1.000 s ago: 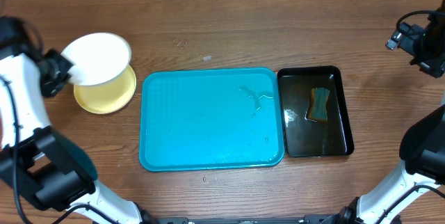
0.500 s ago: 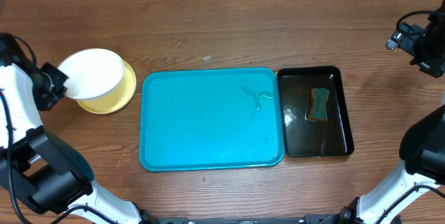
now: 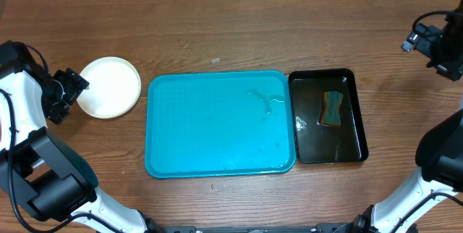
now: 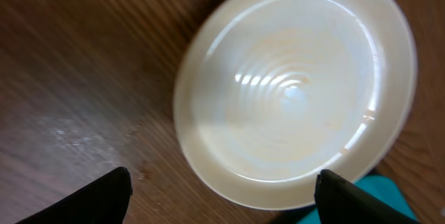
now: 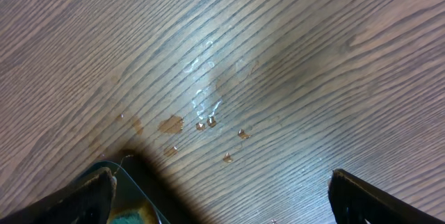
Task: Clean dirty plates on tray and stack at the side
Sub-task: 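Release the white plate and raise the left gripper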
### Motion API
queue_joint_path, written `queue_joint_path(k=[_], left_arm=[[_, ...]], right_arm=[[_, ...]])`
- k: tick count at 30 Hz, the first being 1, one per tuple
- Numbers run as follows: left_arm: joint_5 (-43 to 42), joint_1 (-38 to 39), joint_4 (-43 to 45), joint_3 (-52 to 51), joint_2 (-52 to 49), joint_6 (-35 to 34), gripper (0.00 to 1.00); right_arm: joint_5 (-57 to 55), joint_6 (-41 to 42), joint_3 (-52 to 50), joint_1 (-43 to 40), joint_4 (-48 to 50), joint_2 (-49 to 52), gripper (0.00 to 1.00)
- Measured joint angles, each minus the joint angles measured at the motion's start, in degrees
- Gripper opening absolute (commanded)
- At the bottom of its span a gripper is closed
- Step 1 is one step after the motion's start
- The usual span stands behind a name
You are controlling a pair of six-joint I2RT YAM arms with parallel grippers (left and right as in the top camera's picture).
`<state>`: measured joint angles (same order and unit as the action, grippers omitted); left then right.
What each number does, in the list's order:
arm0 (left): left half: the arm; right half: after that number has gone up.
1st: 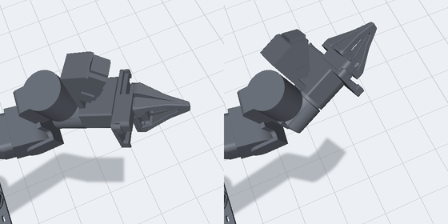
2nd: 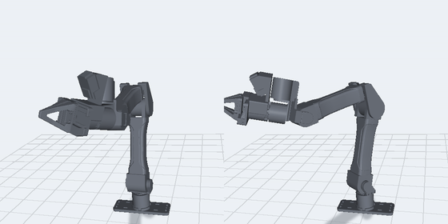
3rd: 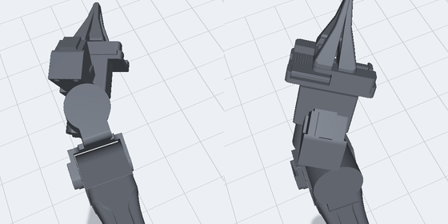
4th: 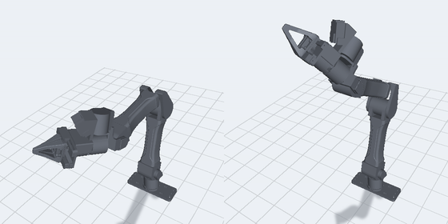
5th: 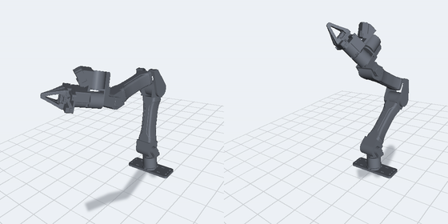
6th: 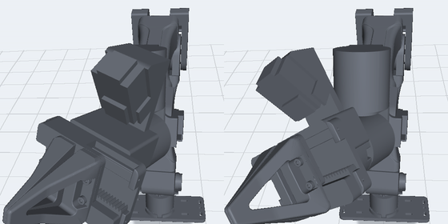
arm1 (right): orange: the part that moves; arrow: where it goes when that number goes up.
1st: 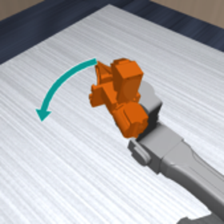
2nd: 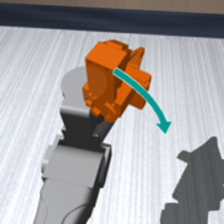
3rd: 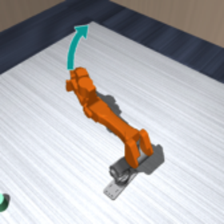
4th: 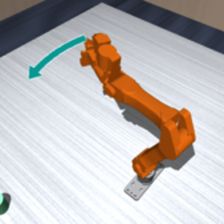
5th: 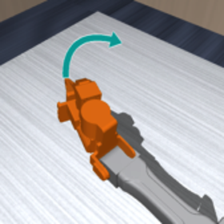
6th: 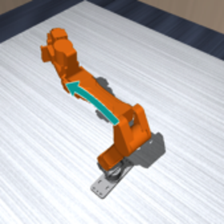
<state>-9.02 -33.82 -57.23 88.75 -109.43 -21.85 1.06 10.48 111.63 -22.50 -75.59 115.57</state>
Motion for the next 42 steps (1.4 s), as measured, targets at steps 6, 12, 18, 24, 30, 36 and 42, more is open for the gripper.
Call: queue_joint_path(k=[6,12,18,24,30,36,42], left_arm=[[-12.3,1.9,0.9,0.0,0.0,6.6,0.86],[-16.3,11.7,3.1,0.0,0.0,11.5,1.0],[-16.1,20.2,3.4,0.0,0.0,12.7,1.0],[-16.0,25.0,3.4,0.0,0.0,13.1,1.0],[-16.1,27.1,3.4,0.0,0.0,13.1,1.0],[-16.0,27.2,3.4,0.0,0.0,13.1,1.0],[-16.0,27.2,3.4,0.0,0.0,13.1,1.0]], right_arm=[[0.0,0.0,0.0,0.0,0.0,0.0,1.0],[0.0,0.0,0.0,0.0,0.0,0.0,1.0],[0.0,0.0,0.0,0.0,0.0,0.0,1.0],[0.0,0.0,0.0,0.0,0.0,0.0,1.0],[0.0,0.0,0.0,0.0,0.0,0.0,1.0],[0.0,0.0,0.0,0.0,0.0,0.0,1.0],[0.0,0.0,0.0,0.2,0.0,0.0,1.0]])
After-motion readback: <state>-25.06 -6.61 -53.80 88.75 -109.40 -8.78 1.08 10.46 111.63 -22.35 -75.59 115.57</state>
